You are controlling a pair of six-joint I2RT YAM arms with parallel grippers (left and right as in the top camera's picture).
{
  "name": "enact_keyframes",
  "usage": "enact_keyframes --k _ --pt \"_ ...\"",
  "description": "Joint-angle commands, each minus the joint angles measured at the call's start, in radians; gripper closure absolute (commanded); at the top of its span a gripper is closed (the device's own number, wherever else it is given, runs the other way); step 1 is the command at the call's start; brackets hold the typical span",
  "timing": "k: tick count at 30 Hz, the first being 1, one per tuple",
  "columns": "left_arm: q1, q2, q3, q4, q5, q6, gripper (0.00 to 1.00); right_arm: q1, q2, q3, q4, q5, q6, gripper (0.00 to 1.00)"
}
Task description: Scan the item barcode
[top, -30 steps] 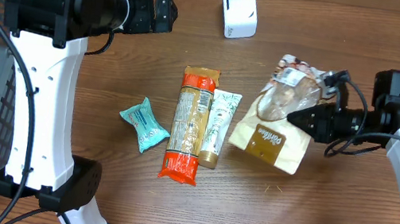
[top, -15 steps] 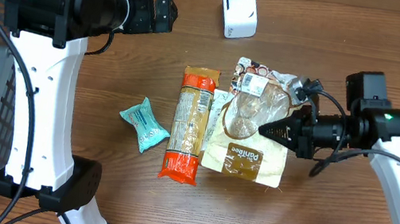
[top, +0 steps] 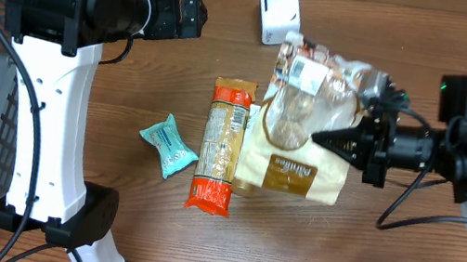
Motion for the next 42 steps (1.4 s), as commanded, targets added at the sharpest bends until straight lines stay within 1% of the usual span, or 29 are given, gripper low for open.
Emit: enact_keyframes --k 1,3,5,7,10,13,15,17,21,23,25,29,32,34,38,42 --pt "-0.002 0.012 0.006 0.004 -0.014 0.016 0.0 0.0 0.006 0.122 0.01 0.076 0.057 0.96" --pt "-0.002 0.012 0.006 0.004 -0.014 0.015 0.0 0.0 0.034 0.182 0.013 0.133 0.065 0.96" --pt "-0.002 0.012 0.006 0.004 -0.014 0.016 0.0 0.001 0.073 0.238 0.029 0.248 0.103 0.96" --pt "-0.002 0.012 0.006 0.004 -0.014 0.015 0.0 0.013 0.114 0.273 0.061 0.437 0.137 0.96" --pt "-0.002 0.012 0.006 0.004 -0.014 0.015 0.0 0.064 0.171 0.276 0.172 0.835 0.245 0.96" --pt "-0.003 0.012 0.006 0.004 -0.014 0.015 0.0 0.145 0.246 0.276 0.273 1.14 0.251 0.96" --pt "-0.002 0.012 0.006 0.004 -0.014 0.015 0.0 0.194 0.288 0.276 0.315 1.226 0.251 0.96" --pt "-0.002 0.012 0.006 0.004 -0.014 0.015 0.0 0.225 0.322 0.276 0.352 1.265 0.246 0.96" --pt "-0.002 0.012 0.006 0.004 -0.014 0.015 0.01 0.257 0.418 0.276 0.455 1.306 0.12 0.96" --pt "-0.002 0.012 0.006 0.004 -0.014 0.015 0.0 0.268 0.477 0.276 0.533 1.412 0.109 0.96" --pt "-0.003 0.012 0.006 0.004 -0.014 0.015 0.0 0.276 0.523 0.276 0.591 1.485 0.064 0.96" --pt "-0.002 0.012 0.006 0.004 -0.014 0.015 0.0 0.299 0.621 0.276 0.729 1.609 -0.084 0.96" --pt "-0.003 0.012 0.006 0.004 -0.014 0.015 0.0 0.31 0.671 0.276 0.777 1.67 -0.186 0.96" --pt "-0.002 0.012 0.006 0.004 -0.014 0.015 0.0 0.317 0.703 0.276 0.817 1.697 -0.228 0.96" --pt "-0.002 0.012 0.006 0.004 -0.014 0.016 0.01 0.34 0.764 0.275 0.883 1.725 -0.387 0.96" --pt "-0.002 0.012 0.006 0.004 -0.014 0.016 0.0 0.358 0.825 0.275 1.03 1.809 -0.551 0.96"
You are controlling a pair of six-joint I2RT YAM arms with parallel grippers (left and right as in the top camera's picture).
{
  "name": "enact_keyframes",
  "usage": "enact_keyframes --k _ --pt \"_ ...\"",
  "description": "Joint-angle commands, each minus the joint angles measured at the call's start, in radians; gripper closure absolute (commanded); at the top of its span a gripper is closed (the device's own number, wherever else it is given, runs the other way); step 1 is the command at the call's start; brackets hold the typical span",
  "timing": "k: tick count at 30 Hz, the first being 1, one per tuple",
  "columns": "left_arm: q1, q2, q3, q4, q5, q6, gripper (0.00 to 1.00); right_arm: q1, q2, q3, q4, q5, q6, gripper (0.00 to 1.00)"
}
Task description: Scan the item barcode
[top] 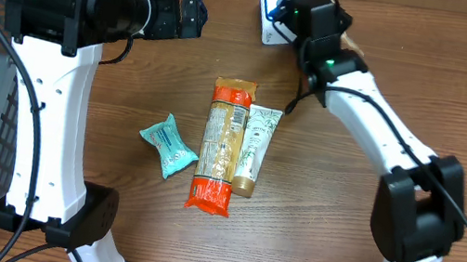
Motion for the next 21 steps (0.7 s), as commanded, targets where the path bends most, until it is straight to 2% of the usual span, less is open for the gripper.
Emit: enact_keyframes --k 1,10,21 --pt "-0.002 0.012 0.006 0.003 -0.014 0.016 0.0 0.017 0.051 0.017 0.098 0.098 -0.224 0.96" --pt "-0.002 0.012 0.006 0.003 -0.014 0.015 0.01 0.029 0.161 0.017 0.274 0.152 -0.412 0.96" --pt "-0.002 0.012 0.006 0.003 -0.014 0.015 0.0 0.043 0.243 0.017 0.325 0.203 -0.418 0.96"
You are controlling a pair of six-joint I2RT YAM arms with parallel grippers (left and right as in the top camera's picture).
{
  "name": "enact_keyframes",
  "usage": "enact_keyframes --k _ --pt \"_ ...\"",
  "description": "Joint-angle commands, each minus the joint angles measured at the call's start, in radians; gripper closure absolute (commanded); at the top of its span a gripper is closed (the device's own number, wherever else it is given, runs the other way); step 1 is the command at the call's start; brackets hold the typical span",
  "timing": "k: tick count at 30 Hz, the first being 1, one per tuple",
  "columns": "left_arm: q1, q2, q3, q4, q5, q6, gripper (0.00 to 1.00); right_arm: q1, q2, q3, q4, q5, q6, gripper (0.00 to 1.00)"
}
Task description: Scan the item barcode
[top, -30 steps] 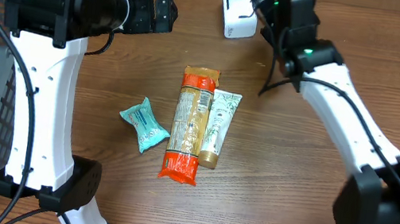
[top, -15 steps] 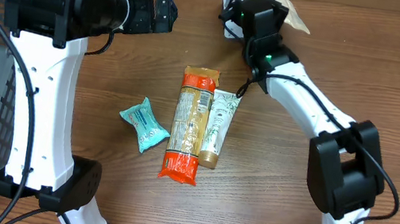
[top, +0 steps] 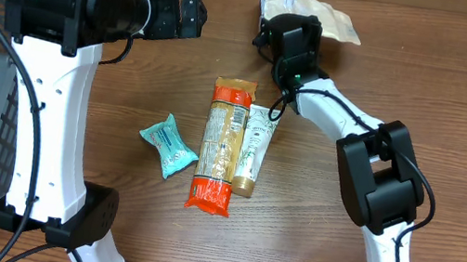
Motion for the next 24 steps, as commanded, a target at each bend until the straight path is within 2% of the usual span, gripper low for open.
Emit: enact_keyframes --k 1,6,17,20,24 --pt "-0.002 0.012 0.006 0.004 -0.011 0.015 0.0 0.013 0.003 0.017 0.017 0.033 -0.003 0.96" --pt "-0.002 0.012 0.006 0.004 -0.011 0.015 0.0 0.013 0.004 0.017 0.038 0.059 -0.052 0.96" --pt "-0.002 0.012 0.006 0.004 -0.011 0.016 0.01 0.043 -0.051 0.017 0.04 0.06 -0.011 0.96" --pt "-0.002 0.012 0.006 0.004 -0.011 0.016 0.0 0.045 -0.14 0.017 0.035 0.067 0.104 0.96" --pt "-0.002 0.012 0.006 0.004 -0.011 0.015 0.0 0.049 -0.294 0.017 -0.092 0.072 0.256 0.96"
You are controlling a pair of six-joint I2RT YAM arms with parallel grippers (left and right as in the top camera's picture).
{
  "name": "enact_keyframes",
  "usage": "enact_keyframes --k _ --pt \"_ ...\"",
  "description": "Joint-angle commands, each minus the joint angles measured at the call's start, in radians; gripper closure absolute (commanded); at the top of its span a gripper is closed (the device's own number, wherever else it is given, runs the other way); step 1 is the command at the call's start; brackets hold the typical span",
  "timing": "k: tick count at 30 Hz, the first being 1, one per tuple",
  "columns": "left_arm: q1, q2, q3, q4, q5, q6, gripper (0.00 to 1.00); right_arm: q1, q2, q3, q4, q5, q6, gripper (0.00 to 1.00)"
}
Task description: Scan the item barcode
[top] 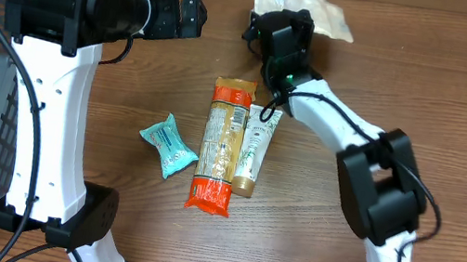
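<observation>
A tan and clear snack bag [316, 11] hangs at the table's far edge, top centre of the overhead view. My right gripper [276, 14] is shut on its left end, its fingers mostly hidden under the black wrist. The white scanner does not show; the bag and wrist cover its place. My left gripper [191, 7] stays high at the back left, far from the bag, and its jaw state is unclear.
An orange cracker pack [221, 144], a white-green tube [252, 148] and a teal packet [168, 145] lie mid-table. A grey mesh basket stands at the left edge. The left arm's white column rises beside it.
The bag and my right gripper have shifted a little to the left and toward the far edge. The right arm's elbow sits slightly lower. The left arm has not moved.
First my right gripper held the bag at mid-right, over the tube, with the white scanner in plain sight at the back. Then the arm was stretched to the scanner. Later the bag covered the scanner, and now it lies slightly further left.
</observation>
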Motion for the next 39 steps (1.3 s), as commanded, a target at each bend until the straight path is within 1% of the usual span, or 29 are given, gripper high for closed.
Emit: enact_keyframes --k 1,2,4,6,8,10,13,14,15,17,19,21,24,26,28,34,37,39 --pt "-0.002 0.012 0.006 0.004 -0.011 0.015 0.0 0.003 -0.208 0.018 -0.068 0.04 0.204 0.96" --pt "-0.002 0.012 0.006 0.004 -0.011 0.015 0.0 0.004 -0.232 0.018 -0.103 0.046 0.254 0.96" --pt "-0.002 0.012 0.006 0.004 -0.011 0.015 0.0 0.005 -0.31 0.018 -0.248 0.029 0.435 0.96" --pt "-0.002 0.012 0.006 0.004 -0.011 0.016 0.0 0.003 -0.394 0.018 -0.431 -0.071 0.641 0.96" --pt "-0.002 0.012 0.006 0.004 -0.011 0.015 0.0 -0.014 -0.483 0.018 -0.602 -0.251 0.858 0.96" --pt "-0.002 0.012 0.006 0.004 -0.011 0.016 0.01 -0.045 -0.556 0.018 -0.72 -0.435 1.048 0.96" --pt "-0.002 0.012 0.006 0.004 -0.011 0.016 0.0 -0.131 -0.656 0.018 -0.875 -0.718 1.284 0.96" --pt "-0.002 0.012 0.006 0.004 -0.011 0.015 0.0 -0.158 -0.675 0.018 -0.912 -0.783 1.32 0.96" --pt "-0.002 0.012 0.006 0.004 -0.011 0.016 0.0 -0.245 -0.715 0.018 -1.017 -0.969 1.364 0.96" --pt "-0.002 0.012 0.006 0.004 -0.011 0.015 0.0 -0.342 -0.733 0.018 -1.12 -1.153 1.366 0.96" --pt "-0.002 0.012 0.006 0.004 -0.011 0.015 0.0 -0.442 -0.732 0.009 -1.205 -1.297 1.366 0.96" --pt "-0.002 0.012 0.006 0.004 -0.011 0.015 0.0 -0.533 -0.728 -0.027 -1.242 -1.359 1.366 0.96" --pt "-0.002 0.012 0.006 0.004 -0.011 0.016 0.01 -0.652 -0.728 -0.128 -1.219 -1.36 1.371 0.96" --pt "-0.002 0.012 0.006 0.004 -0.011 0.015 0.01 -0.729 -0.728 -0.224 -1.167 -1.372 1.395 0.96" --pt "-0.002 0.012 0.006 0.004 -0.011 0.015 0.0 -0.803 -0.728 -0.349 -1.069 -1.426 1.413 0.96" --pt "-0.002 0.012 0.006 0.004 -0.011 0.015 0.0 -0.932 -0.728 -0.656 -0.716 -1.429 1.543 0.96" --pt "-0.002 0.012 0.006 0.004 -0.011 0.015 0.0 -0.956 -0.728 -0.763 -0.564 -1.4 1.549 0.96" --pt "-0.002 0.012 0.006 0.004 -0.011 0.016 0.0 -0.958 -0.727 -0.831 -0.474 -1.323 1.548 0.94"
